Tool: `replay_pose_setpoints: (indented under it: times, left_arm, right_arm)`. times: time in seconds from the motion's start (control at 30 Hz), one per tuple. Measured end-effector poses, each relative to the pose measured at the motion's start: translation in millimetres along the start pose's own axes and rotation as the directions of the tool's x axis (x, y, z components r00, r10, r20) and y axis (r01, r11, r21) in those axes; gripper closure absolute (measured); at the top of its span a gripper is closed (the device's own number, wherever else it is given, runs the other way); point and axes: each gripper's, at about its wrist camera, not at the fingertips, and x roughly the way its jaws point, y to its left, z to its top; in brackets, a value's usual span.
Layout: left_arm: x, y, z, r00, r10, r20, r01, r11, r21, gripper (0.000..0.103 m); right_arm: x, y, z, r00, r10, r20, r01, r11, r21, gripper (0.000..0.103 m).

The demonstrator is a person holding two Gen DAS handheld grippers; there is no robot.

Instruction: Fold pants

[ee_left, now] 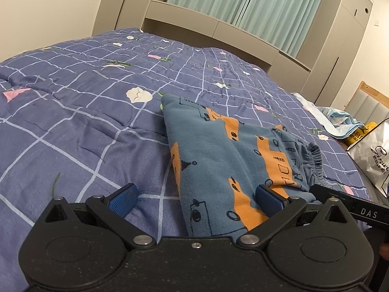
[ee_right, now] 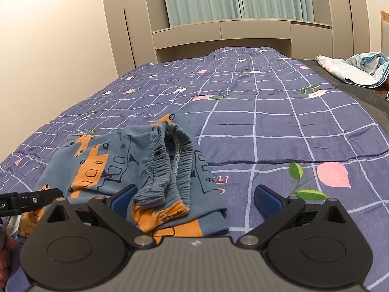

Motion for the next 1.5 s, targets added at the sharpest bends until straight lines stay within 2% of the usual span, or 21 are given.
replay_pose_setpoints:
  times: [0.57,0.77,0.97,1.17,1.3,1.4,1.5]
  left_arm:
    - [0,3,0,1.0,-0.01,0.005,0.01,1.0,-0.01,0.001]
    - [0,4,-1,1.0,-0.014,0.006,0.015,1.0,-0.017,0.001]
    - [0,4,-1,1.0,-0.018,0.007,0.018,1.0,-0.021,0.001]
    - [0,5,-1,1.0,-0.017,0.006,0.017,1.0,-0.02,0.001]
    - [0,5,-1,1.0,-0.017,0.007,0.017,1.0,-0.02,0.001]
    - [0,4,0,1.0,-0.01,0.004,0.01,1.0,-0.017,0.001]
    - [1,-2,1,1.0,0.016,-0.003,-0.016,1.0,0.004,0.0]
  right_arm:
    - [0,-2,1,1.0,0.017,-0.004,-0.017,1.0,0.015,0.0]
    - [6,-12,9,0.993,0.121,-0.012,-0.12,0.99,0.072,0.0]
    - [16,-19,16,0.96,0.279,-0.014,-0.275,0.953,0.124,0.0]
    - [19,-34,16,0.938,0.344,0.028,-0.343,0.917,0.206,0.001]
    - [16,-33,15,0.952,0.304,0.033,-0.304,0.933,0.193,0.008]
    - [14,-34,13,0.96,0.278,0.037,-0.279,0.939,0.2,0.018]
    - [13,-39,11,0.965,0.26,0.045,-0.263,0.936,0.235,0.033]
